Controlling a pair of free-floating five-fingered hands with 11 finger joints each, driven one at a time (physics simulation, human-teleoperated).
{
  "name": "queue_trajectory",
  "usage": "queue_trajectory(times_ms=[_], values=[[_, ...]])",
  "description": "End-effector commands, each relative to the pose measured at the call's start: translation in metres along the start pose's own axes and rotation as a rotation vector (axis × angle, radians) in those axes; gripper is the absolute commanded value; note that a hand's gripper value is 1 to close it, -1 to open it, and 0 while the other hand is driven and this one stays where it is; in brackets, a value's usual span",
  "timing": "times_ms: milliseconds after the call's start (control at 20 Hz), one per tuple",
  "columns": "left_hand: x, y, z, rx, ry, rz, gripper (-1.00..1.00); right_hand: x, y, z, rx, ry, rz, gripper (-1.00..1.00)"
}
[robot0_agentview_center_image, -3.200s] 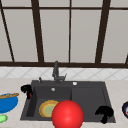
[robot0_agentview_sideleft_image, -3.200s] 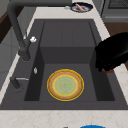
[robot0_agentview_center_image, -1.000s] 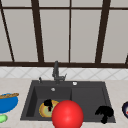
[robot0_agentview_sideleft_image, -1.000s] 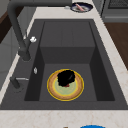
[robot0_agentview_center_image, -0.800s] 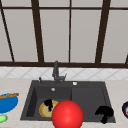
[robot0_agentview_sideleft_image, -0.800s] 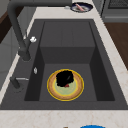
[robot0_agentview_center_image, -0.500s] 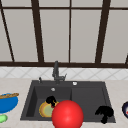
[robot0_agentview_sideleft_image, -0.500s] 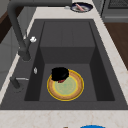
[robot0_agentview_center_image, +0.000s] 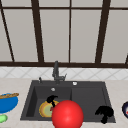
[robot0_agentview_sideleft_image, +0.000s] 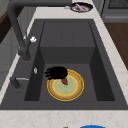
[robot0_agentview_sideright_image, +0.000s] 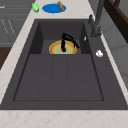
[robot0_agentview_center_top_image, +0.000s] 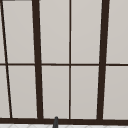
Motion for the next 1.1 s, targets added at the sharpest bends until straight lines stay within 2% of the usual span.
queue_trajectory(times_ms=[0, 50, 100, 150, 300, 400, 650, 800, 900, 950, 1000, 1050], values=[[0.003, 0.009, -0.001, 0.023, -0.070, -0.027, -1.00, 0.000, 0.000, 0.000, 0.000, 0.000, 0.000, 0.00], [0.004, 0.012, 0.000, 0.005, -0.079, -0.014, -1.00, 0.000, 0.000, 0.000, 0.000, 0.000, 0.000, 0.00], [0.005, 0.015, 0.001, -0.017, -0.058, -0.009, -1.00, 0.000, 0.000, 0.000, 0.000, 0.000, 0.000, 0.00], [0.007, 0.018, 0.002, -0.018, -0.062, -0.014, -1.00, 0.000, 0.000, 0.000, 0.000, 0.000, 0.000, 0.00], [0.014, 0.033, 0.004, -0.081, -0.017, -0.014, -1.00, 0.000, 0.000, 0.000, 0.000, 0.000, 0.000, 0.00], [0.016, 0.040, 0.008, -0.093, 0.006, 0.000, -1.00, 0.000, 0.000, 0.000, 0.000, 0.000, 0.000, 0.00], [0.023, 0.056, 0.017, -0.128, 0.023, 0.012, -1.00, 0.000, 0.000, 0.000, 0.000, 0.000, 0.000, 0.00], [0.026, 0.062, 0.022, -0.145, 0.047, 0.023, -1.00, 0.000, 0.000, 0.000, 0.000, 0.000, 0.000, 0.00], [0.033, 0.060, 0.023, -0.168, 0.040, 0.033, -1.00, 0.000, 0.000, 0.000, 0.000, 0.000, 0.000, 0.00], [0.028, 0.061, 0.019, -0.145, 0.026, 0.090, -1.00, 0.000, 0.000, 0.000, 0.000, 0.000, 0.000, 0.00], [0.025, 0.058, 0.019, -0.097, 0.009, 0.045, -1.00, 0.000, 0.000, 0.000, 0.000, 0.000, 0.000, 0.00], [0.027, 0.060, 0.022, -0.085, 0.019, 0.028, -1.00, 0.000, 0.000, 0.000, 0.000, 0.000, 0.000, 0.00]])
